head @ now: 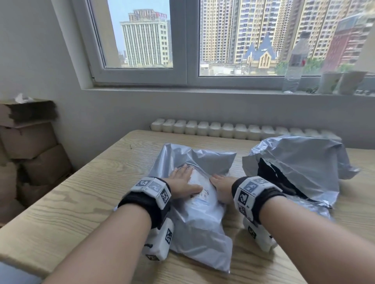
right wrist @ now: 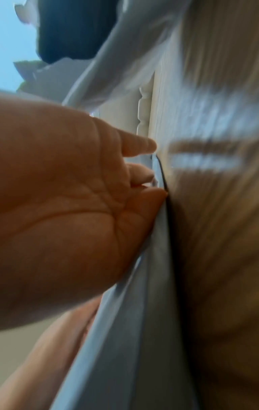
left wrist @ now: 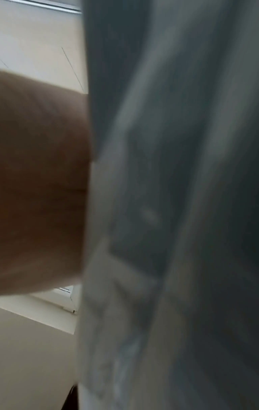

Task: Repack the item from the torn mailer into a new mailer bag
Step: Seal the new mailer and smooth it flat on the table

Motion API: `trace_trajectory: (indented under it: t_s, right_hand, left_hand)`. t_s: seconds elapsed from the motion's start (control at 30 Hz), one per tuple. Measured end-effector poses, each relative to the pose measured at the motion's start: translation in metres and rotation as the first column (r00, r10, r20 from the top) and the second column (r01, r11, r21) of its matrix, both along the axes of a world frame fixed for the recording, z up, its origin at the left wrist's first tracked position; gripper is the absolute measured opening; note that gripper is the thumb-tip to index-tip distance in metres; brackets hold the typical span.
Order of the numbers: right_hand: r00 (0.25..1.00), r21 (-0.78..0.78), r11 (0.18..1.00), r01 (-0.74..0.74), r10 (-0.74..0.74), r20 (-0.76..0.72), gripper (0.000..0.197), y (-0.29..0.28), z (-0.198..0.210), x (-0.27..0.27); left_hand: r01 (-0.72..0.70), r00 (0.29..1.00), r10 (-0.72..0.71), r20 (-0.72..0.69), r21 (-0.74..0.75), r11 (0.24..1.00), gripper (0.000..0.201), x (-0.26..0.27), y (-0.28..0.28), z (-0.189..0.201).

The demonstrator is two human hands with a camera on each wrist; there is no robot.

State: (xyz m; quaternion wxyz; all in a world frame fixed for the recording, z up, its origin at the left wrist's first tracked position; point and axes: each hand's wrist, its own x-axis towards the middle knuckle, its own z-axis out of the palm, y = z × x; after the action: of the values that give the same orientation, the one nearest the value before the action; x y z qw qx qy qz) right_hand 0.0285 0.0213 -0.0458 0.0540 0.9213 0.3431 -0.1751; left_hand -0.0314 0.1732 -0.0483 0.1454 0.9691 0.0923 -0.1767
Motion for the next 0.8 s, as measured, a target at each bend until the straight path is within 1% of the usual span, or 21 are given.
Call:
trace_trajectory:
  t_s: [0.03, 0.07, 0.1, 0.17, 0.2, 0.23, 0.33, 0.4, 0.43, 0.5, 0.57, 0.6, 0.63, 0.7, 0.73, 0.8]
  right_hand:
    - [0.999, 0.005, 1.000, 0.025, -0.026, 0.028, 0.059, 0.000, 0.005, 0.003]
    - [0.998, 0.023, 0.999, 0.030, -0.032, 0.050, 0.053, 0.000, 0.009, 0.005]
    - [0.998, 0.054, 0.999, 0.007, -0.010, 0.058, 0.056, 0.001, 0.015, 0.003]
    - [0.996, 0.121, 0.989, -0.082, 0.076, 0.055, 0.072, 0.004, 0.022, -0.007]
    - [0.990, 0.130, 0.982, -0.139, 0.134, 0.049, 0.075, 0.006, 0.021, -0.012]
    - [0.986, 0.133, 0.977, -0.164, 0.161, 0.034, 0.076, 0.008, 0.020, -0.018]
    - [0.996, 0.126, 0.988, -0.089, 0.092, -0.018, 0.073, 0.006, 0.008, -0.021]
    - [0.998, 0.138, 0.989, -0.057, 0.060, -0.019, 0.065, 0.001, 0.014, -0.022]
    - [0.998, 0.172, 0.984, -0.054, 0.055, 0.002, 0.063, -0.001, 0.020, -0.022]
    - [0.995, 0.272, 0.958, -0.087, 0.071, 0.067, 0.066, -0.001, 0.032, -0.024]
    - [0.989, 0.313, 0.940, -0.136, 0.112, 0.095, 0.056, 0.003, 0.039, -0.029]
    - [0.988, 0.307, 0.940, -0.149, 0.133, 0.074, 0.052, 0.008, 0.039, -0.034]
    - [0.987, 0.284, 0.945, -0.162, 0.155, 0.049, 0.052, 0.014, 0.036, -0.039]
    - [0.986, 0.201, 0.965, -0.168, 0.169, 0.015, 0.060, 0.025, 0.022, -0.047]
    - [0.988, 0.174, 0.973, -0.155, 0.155, 0.010, 0.065, 0.030, 0.016, -0.048]
    - [0.994, 0.162, 0.981, -0.106, 0.108, -0.002, 0.072, 0.038, 0.005, -0.045]
  left_hand:
    - [0.001, 1.000, -0.001, -0.006, -0.003, 1.000, 0.084, 0.000, 0.001, 0.000]
    - [0.002, 1.000, -0.002, -0.010, -0.009, 1.000, 0.084, -0.001, 0.001, 0.001]
    - [0.001, 1.000, -0.001, -0.011, -0.019, 1.000, 0.086, -0.002, 0.002, 0.002]
    - [0.007, 1.000, -0.007, 0.001, -0.046, 0.999, 0.089, -0.004, 0.003, 0.003]
    - [0.011, 1.000, -0.010, 0.009, -0.058, 0.998, 0.090, -0.005, 0.003, 0.004]
    - [0.011, 1.000, -0.010, 0.014, -0.061, 0.998, 0.091, -0.006, 0.002, 0.004]
    - [0.012, 1.000, -0.011, 0.025, -0.057, 0.998, 0.091, -0.009, -0.002, 0.007]
    - [0.000, 1.000, 0.003, 0.027, -0.104, 0.995, 0.090, -0.010, 0.002, 0.013]
    - [-0.023, 0.999, 0.029, 0.033, -0.167, 0.986, 0.087, -0.011, 0.008, 0.018]
    - [-0.081, 0.990, 0.112, 0.088, -0.295, 0.952, 0.072, -0.014, 0.025, 0.029]
    - [-0.134, 0.968, 0.186, 0.168, -0.280, 0.951, 0.057, -0.020, 0.039, 0.037]
    - [-0.165, 0.961, 0.212, 0.179, -0.249, 0.954, 0.055, -0.023, 0.045, 0.038]
    - [-0.187, 0.958, 0.228, 0.172, -0.227, 0.956, 0.057, -0.025, 0.048, 0.037]
    - [-0.194, 0.965, 0.222, 0.143, -0.185, 0.963, 0.058, -0.026, 0.049, 0.031]
    - [-0.193, 0.967, 0.217, 0.131, -0.172, 0.966, 0.054, -0.026, 0.047, 0.026]
    - [-0.191, 0.966, 0.220, 0.135, -0.195, 0.962, 0.047, -0.026, 0.046, 0.019]
